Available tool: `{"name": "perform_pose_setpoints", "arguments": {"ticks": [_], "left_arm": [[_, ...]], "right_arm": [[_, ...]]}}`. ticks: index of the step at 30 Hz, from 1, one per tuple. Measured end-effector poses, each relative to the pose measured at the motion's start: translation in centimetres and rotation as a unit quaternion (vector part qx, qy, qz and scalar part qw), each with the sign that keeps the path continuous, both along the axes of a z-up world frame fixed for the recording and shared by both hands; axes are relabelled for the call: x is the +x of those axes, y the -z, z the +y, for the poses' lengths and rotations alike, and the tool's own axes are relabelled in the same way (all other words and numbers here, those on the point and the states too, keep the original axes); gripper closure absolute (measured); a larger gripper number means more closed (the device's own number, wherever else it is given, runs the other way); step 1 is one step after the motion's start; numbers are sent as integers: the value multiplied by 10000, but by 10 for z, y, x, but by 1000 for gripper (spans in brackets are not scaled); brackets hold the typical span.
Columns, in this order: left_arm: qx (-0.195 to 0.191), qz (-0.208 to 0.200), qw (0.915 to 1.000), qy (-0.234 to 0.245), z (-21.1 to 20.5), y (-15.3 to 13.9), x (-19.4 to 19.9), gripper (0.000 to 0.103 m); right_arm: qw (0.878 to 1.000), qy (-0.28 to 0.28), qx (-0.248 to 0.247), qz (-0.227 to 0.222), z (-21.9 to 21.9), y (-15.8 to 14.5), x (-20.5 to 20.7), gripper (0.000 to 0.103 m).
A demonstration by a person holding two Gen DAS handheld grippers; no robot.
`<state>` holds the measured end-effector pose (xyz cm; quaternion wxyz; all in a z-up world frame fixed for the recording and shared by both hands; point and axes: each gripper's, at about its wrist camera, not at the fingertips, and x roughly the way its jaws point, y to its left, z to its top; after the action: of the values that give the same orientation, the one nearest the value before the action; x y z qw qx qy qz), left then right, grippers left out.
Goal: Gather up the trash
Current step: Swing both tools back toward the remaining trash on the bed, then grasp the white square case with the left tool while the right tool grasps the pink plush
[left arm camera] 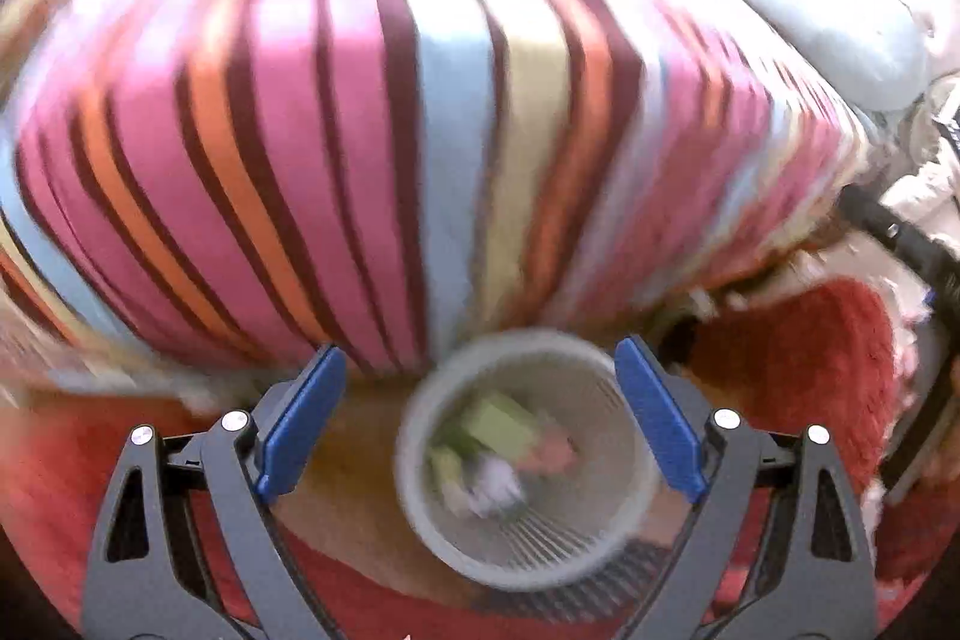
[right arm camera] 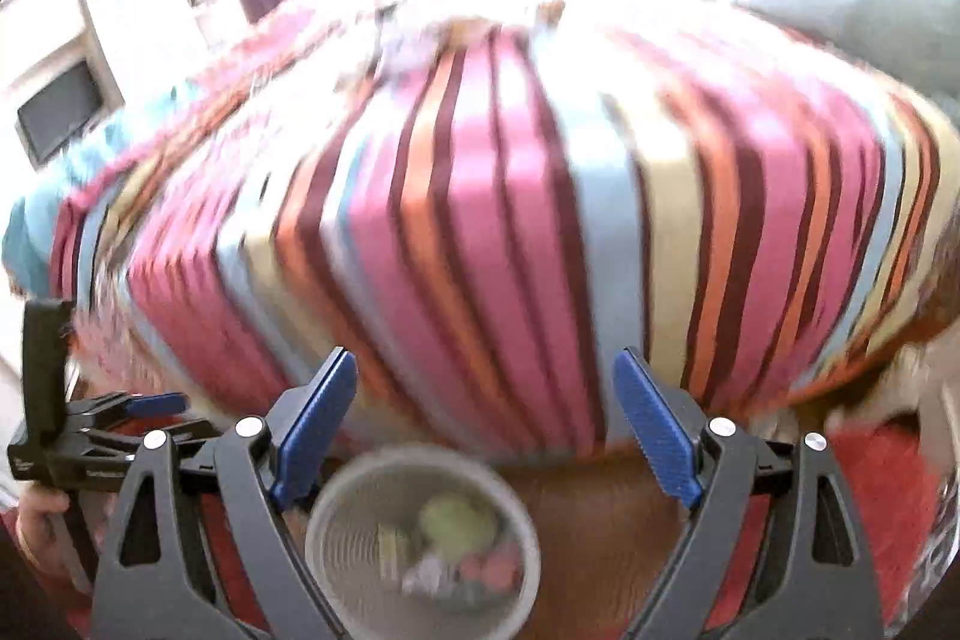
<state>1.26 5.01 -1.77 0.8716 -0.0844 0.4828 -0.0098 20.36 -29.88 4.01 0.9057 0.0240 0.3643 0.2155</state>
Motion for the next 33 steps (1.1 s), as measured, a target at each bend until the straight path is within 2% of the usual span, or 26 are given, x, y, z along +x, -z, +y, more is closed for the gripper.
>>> {"name": "perform_pose_setpoints", "arguments": {"ticks": [4,9,12,14,17,21,25,29,33], "left_arm": [[646,-559,9963,-80,23,-39,56,14],[1152,-754,9901,-280,61,-62,153,14],[1073,-744,9907,-378,83,-65,215,14],[849,-711,9929,-441,92,-63,254,14],[861,-594,9933,-491,100,-56,296,14],[1025,-475,9926,-444,107,-44,335,14],[975,-338,9938,-416,115,-36,356,14],[1211,-374,9911,-419,118,-38,372,14],[1265,-382,9907,-332,119,-37,388,14]], "right_arm": [[9981,111,-193,-582,12,-28,51,20],[9949,351,-449,-831,42,-42,137,20],[9942,456,-635,-745,67,-41,193,20],[9944,493,-688,-634,75,-38,211,20],[9951,567,-644,-483,92,-32,244,20],[9954,597,-627,-402,103,-29,266,20],[9957,602,-642,-276,108,-23,281,20],[9952,672,-698,-145,113,-21,296,20],[9937,821,-759,-45,112,-19,309,20]]}}
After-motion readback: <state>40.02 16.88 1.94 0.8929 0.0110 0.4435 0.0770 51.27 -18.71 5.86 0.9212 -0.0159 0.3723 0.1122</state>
